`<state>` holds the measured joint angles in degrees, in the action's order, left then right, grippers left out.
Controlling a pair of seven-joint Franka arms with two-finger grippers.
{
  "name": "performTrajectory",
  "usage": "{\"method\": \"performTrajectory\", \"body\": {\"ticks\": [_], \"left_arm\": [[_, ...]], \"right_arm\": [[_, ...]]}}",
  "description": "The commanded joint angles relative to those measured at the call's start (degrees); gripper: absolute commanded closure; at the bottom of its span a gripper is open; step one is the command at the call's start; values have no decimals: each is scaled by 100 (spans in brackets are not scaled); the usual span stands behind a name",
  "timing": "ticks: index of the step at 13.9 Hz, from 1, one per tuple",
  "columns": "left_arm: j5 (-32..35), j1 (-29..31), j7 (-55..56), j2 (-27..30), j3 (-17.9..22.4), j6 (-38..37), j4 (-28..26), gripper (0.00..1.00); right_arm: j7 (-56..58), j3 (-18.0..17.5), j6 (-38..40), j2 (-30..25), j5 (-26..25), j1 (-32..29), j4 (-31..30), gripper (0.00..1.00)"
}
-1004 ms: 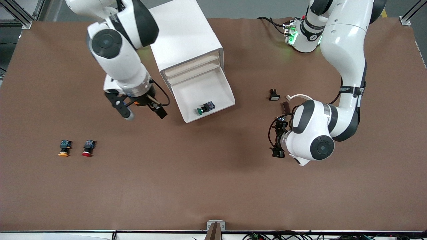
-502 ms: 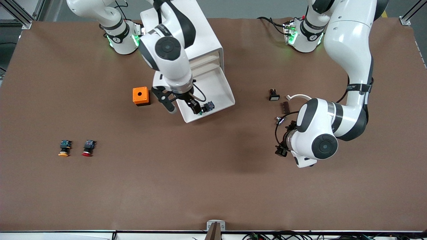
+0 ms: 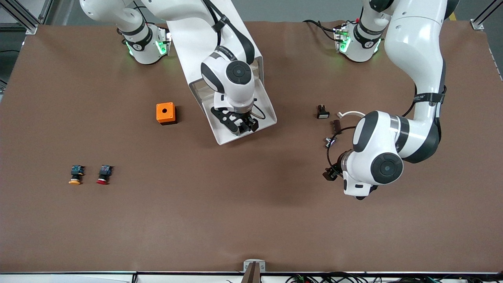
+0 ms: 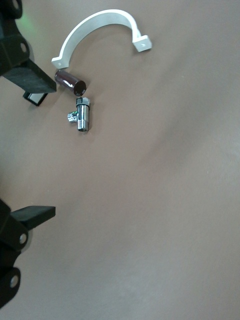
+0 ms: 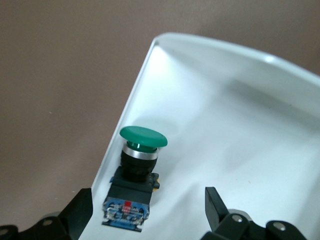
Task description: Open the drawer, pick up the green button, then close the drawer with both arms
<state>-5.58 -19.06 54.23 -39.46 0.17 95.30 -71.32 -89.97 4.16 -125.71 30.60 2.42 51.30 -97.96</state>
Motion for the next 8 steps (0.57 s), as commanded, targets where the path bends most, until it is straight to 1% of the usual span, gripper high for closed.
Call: {"method": "performTrajectory", "body": {"ticks": [1,5,8], "left_arm": [[127,-1,-657,324,-26,-2,-295,1],[75,-19,-1203,333,-70,68,-295,1],[57,-54,-1204,290,-61,68,-295,1]], "right_arm": [[-38,58,64,78,83,90,154,1],[-249,58,-5,183,83,126,250,2],[-355,58,-15,192,74,187,277,4]]}}
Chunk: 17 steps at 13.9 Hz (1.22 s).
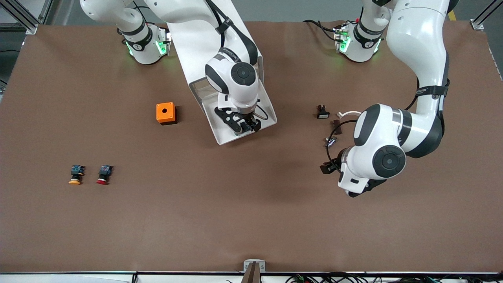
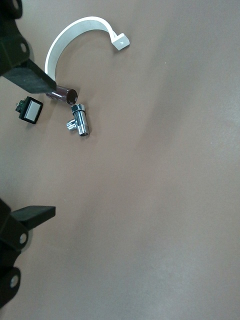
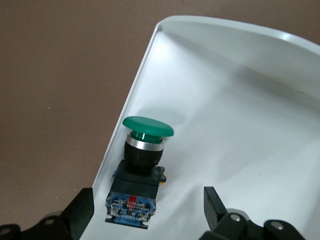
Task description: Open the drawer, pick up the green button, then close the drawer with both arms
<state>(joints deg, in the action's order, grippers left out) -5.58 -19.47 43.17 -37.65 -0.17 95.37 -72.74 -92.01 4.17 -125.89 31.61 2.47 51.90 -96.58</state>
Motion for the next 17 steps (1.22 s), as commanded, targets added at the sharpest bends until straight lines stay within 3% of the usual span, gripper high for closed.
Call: {"method": "performTrajectory", "body": {"ticks": [1,8,10,13,16,17], "left_arm": [[57,-30,-90,91,-27,60,-162,1],[48,-48,-2,65,-36,25,-215,1],[48,-57,16,65,-27,25,-215,1],[48,-74,33,56,-36,43,-215,1],[48,-110,25,21,-36,69,-241,0],[48,-118,25,3,-53,95,-241,0]], "right_arm": [[-150,58,3,91,70,145,139,5],[-273,75,12,91,70,58,139,6],[-282,75,3,91,70,66,139,10],[-353,75,12,91,70,119,139,34],[-396,66,56,83,70,145,148,100],[-431,66,64,56,61,154,148,100]]}}
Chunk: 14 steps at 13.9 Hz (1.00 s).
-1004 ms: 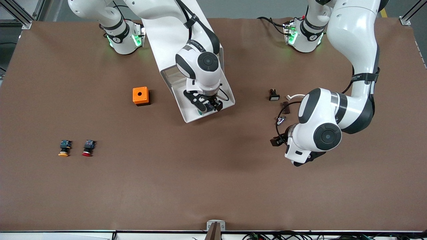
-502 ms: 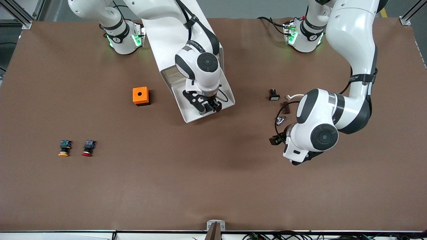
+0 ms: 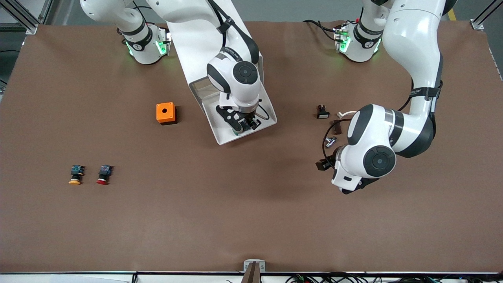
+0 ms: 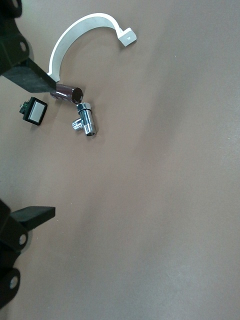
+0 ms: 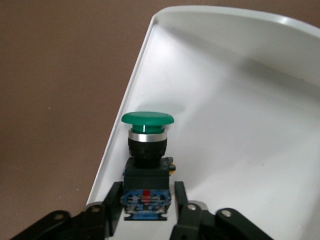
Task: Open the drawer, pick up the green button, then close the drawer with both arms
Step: 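Lift the green button out with the right gripper while the left gripper approaches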
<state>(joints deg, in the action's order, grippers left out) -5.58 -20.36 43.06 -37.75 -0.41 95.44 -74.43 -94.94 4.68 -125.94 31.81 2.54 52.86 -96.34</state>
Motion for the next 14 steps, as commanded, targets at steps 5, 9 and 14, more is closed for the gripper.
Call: {"method": "performTrajectory", "body": {"ticks": [5,9,14], "left_arm": [[30,-205,45,4,-55,475,-335,0],[-505,-336,45,-66,-117,668,-405,0],[-559,-1039,508,-232,-284,2108,-837,0]], "right_arm": [[324,33,1024,-227,54,-178,781,100],[2113,51,1678,-701,54,-880,1039,100],[4935,42,1705,-1045,54,-2216,609,100]]}}
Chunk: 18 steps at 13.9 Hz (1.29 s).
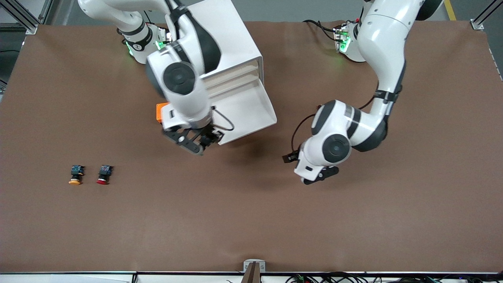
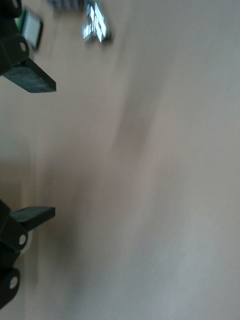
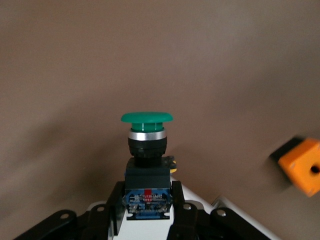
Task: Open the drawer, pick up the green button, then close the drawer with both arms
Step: 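Lift the green button out with the right gripper while the left gripper approaches, then push the drawer shut with the left gripper while the right gripper carries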
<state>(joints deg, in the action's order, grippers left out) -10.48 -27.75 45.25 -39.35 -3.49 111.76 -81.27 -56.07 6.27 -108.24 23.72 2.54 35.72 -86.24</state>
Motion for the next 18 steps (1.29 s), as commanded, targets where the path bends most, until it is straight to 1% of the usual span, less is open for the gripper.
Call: {"method": "performTrajectory", "body": {"ticks": [1,3,6,8,10,11,12,13,14,15,18], "left_arm": [[-68,-501,474,-203,33,731,-143,0],[-77,-678,686,-327,24,935,-143,0],[-86,-1011,791,-450,-20,935,-134,0],[-86,-1275,1090,-486,-20,935,-134,0],[-112,-1513,1414,-477,-20,927,-143,0],[-217,-1609,1529,-477,-28,927,-143,0],[-374,-1741,1565,-486,-29,927,-143,0],[-541,-1829,1679,-477,-29,900,-152,0],[-569,-1856,1793,-477,-37,883,-152,0],[-578,-1935,1925,-477,-98,874,-161,0],[-578,-2041,2426,-477,-353,874,-169,0]], "right_arm": [[1629,-117,-66,-244,54,-749,-446,100],[2563,-117,-57,-227,54,-1171,-534,100],[3635,-117,-100,-227,63,-1909,-744,100],[4049,-126,-337,-201,72,-2244,-955,100],[4882,-134,-696,-157,141,-2665,-1262,100],[5243,-126,-942,-148,385,-2780,-1481,100],[5464,-126,-1162,-148,492,-2886,-1649,100],[5606,-126,-1356,-96,493,-2948,-1772,100],[5651,-117,-1462,-34,493,-2957,-1817,100],[5651,-117,-1628,71,493,-2957,-1879,100],[5642,-117,-2463,352,493,-2957,-2160,100]]}}
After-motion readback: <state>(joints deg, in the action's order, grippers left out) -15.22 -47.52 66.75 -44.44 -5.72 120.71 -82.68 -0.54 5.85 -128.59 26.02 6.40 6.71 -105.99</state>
